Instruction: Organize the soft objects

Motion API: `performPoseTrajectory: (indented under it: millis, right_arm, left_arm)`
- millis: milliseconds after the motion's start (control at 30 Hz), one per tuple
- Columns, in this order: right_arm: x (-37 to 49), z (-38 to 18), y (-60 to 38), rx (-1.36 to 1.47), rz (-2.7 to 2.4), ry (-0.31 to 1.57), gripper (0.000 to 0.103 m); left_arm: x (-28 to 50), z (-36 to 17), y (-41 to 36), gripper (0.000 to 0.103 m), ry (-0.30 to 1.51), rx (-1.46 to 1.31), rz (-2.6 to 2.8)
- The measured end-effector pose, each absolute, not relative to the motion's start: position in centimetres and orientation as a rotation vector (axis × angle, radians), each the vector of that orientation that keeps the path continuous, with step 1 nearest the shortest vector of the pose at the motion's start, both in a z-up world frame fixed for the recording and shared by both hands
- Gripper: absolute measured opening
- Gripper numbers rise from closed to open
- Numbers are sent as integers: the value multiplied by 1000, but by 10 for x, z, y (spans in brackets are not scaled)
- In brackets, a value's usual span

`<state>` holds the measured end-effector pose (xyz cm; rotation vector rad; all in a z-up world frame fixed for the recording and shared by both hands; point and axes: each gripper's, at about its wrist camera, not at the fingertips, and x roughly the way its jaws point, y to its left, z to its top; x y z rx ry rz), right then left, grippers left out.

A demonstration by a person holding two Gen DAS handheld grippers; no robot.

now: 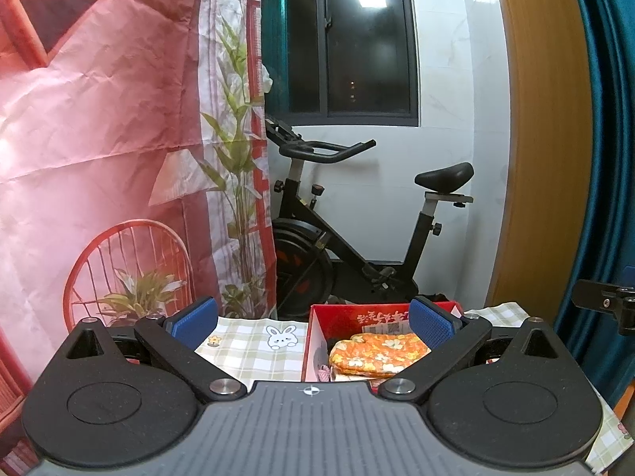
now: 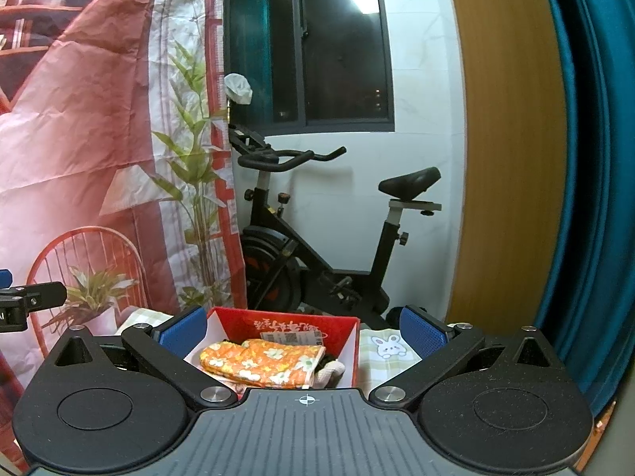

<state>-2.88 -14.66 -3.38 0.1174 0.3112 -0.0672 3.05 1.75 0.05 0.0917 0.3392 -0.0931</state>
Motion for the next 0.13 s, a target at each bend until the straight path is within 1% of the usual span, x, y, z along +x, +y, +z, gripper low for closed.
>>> performPoseTrajectory:
  millis: [133]
  right_arm:
    - [-29,-34,-146,116,-67,310,103]
  left_arm:
    - [30,0,17,103,340,92,-92]
